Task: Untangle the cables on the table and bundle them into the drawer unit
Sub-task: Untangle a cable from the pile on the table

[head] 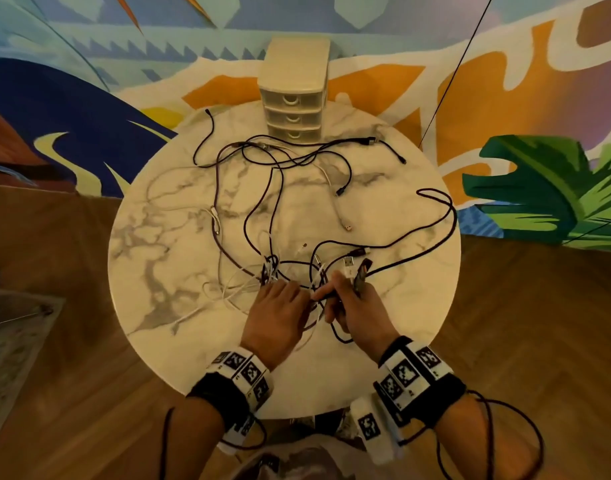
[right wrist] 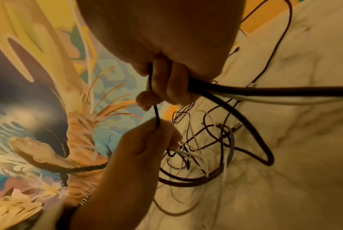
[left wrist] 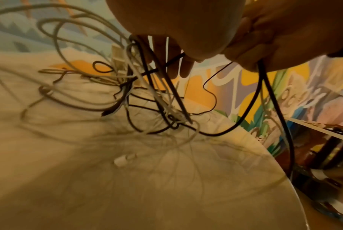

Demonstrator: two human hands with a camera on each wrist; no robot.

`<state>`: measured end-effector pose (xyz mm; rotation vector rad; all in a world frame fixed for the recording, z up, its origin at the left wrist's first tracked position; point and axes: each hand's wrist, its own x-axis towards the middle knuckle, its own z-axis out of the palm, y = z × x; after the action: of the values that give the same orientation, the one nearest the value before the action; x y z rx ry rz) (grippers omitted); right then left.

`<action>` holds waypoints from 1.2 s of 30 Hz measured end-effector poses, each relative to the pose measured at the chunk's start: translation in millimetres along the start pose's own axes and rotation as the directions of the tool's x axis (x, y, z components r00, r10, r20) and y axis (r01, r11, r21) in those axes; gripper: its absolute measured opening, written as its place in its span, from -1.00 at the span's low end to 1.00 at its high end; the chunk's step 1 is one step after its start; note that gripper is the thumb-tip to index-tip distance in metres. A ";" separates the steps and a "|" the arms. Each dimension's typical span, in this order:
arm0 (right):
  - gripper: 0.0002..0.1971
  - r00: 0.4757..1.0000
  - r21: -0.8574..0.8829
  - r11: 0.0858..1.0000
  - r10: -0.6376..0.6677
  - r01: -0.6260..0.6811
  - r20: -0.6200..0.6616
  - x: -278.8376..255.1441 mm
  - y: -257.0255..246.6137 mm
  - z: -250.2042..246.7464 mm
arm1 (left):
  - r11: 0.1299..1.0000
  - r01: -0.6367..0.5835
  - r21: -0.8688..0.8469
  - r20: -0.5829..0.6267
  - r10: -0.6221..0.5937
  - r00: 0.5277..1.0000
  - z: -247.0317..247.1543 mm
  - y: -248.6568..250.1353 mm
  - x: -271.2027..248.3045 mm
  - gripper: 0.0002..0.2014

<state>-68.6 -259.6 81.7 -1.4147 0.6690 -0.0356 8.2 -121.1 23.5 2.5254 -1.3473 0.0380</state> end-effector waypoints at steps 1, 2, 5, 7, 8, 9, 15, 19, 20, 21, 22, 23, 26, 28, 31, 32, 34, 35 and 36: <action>-0.48 1.000 -0.011 1.000 -0.009 0.009 -0.007 -1.0 -2.8 -0.3 | 1.000 0.017 -0.002 -0.006 -0.017 1.000 1.3 -3.8 -1.9 -0.85; -0.47 1.000 -0.007 1.000 -0.023 0.023 -0.017 -2.0 -6.8 -1.8 | 0.999 0.041 0.001 -0.015 -0.041 0.999 2.0 -9.7 -1.5 -0.87; -0.43 0.994 0.123 0.989 -0.075 0.084 -0.075 -3.1 -28.3 -13.3 | 0.992 0.128 0.005 -0.051 -0.128 0.990 -3.9 -34.5 11.3 -0.85; -0.43 0.987 0.215 0.968 -0.109 0.132 -0.114 -2.4 -45.1 -24.6 | 0.986 0.164 -0.013 -0.063 -0.164 0.984 -7.1 -50.3 17.4 -0.82; -0.43 0.985 0.243 0.958 -0.124 0.151 -0.124 -2.3 -51.0 -28.2 | 0.985 0.171 -0.028 -0.052 -0.172 0.984 -6.2 -56.1 17.9 -0.78; -0.42 0.984 0.256 0.954 -0.131 0.159 -0.124 -3.5 -53.8 -29.8 | 0.984 0.172 -0.036 -0.031 -0.174 0.984 -4.3 -59.5 16.8 -0.74; -0.41 0.975 0.403 0.896 -0.122 0.189 -0.185 -6.8 -70.3 -45.9 | 0.974 0.203 -0.103 -0.060 -0.210 0.976 -14.5 -59.5 22.0 -0.71; -0.42 0.963 0.420 0.877 -0.150 0.235 -0.225 -0.7 -71.9 -52.3 | 0.956 0.266 -0.127 0.046 -0.262 0.964 -8.0 -56.5 9.9 -0.72; -0.42 0.965 0.433 0.874 -0.133 0.223 -0.228 -0.3 -67.2 -51.1 | 0.943 0.301 -0.143 0.063 -0.294 0.954 -9.5 -55.0 11.8 -0.71; -0.42 0.967 0.454 0.866 -0.113 0.209 -0.229 -0.5 -62.5 -50.3 | 0.935 0.314 -0.165 0.074 -0.305 0.949 -13.5 -51.8 15.3 -0.68; -0.42 0.968 0.478 0.855 -0.095 0.199 -0.231 -0.9 -58.9 -50.8 | 0.939 0.287 -0.190 0.076 -0.278 0.958 -18.3 -46.7 19.2 -0.65; -0.42 0.969 0.500 0.845 -0.080 0.191 -0.234 -1.3 -57.0 -52.1 | 0.951 0.228 -0.210 0.071 -0.218 0.973 -22.2 -40.2 22.4 -0.61; -0.43 0.970 0.543 0.819 -0.066 0.186 -0.234 0.2 -59.3 -54.5 | 0.983 0.056 -0.174 0.136 -0.033 0.990 -21.4 -19.9 29.3 -0.60; -0.43 0.970 0.539 0.819 -0.082 0.196 -0.228 0.7 -62.1 -54.1 | 0.992 0.042 -0.119 0.192 -0.019 0.981 -8.4 -14.8 30.9 -0.67; -0.41 0.977 0.485 0.854 -0.115 0.190 -0.180 -1.5 -60.1 -55.1 | 0.970 0.166 -0.178 0.175 -0.135 0.975 -3.5 -16.1 30.5 -0.54; -0.40 0.982 0.457 0.872 -0.119 0.175 -0.149 -2.4 -56.5 -55.5 | 0.950 0.222 -0.219 0.151 -0.192 0.970 -6.4 -17.1 29.8 -0.50; -0.39 0.990 0.399 0.907 -0.115 0.136 -0.076 -4.5 -45.0 -52.6 | 0.916 0.277 -0.291 0.125 -0.251 0.960 -13.5 -19.5 29.6 -0.47; -0.40 0.992 0.356 0.926 -0.122 0.128 -0.041 -5.9 -38.2 -49.7 | 0.903 0.285 -0.321 0.117 -0.261 0.958 -17.1 -20.7 29.6 -0.48; -0.43 0.991 0.283 0.950 -0.131 0.129 -0.010 -5.9 -29.1 -46.9 | 0.895 0.284 -0.345 0.102 -0.265 0.959 -20.5 -21.1 30.3 -0.50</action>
<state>-84.0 -304.5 110.4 -1.1786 0.5381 -0.2207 44.8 -129.3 42.9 2.3853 -0.9002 -0.3058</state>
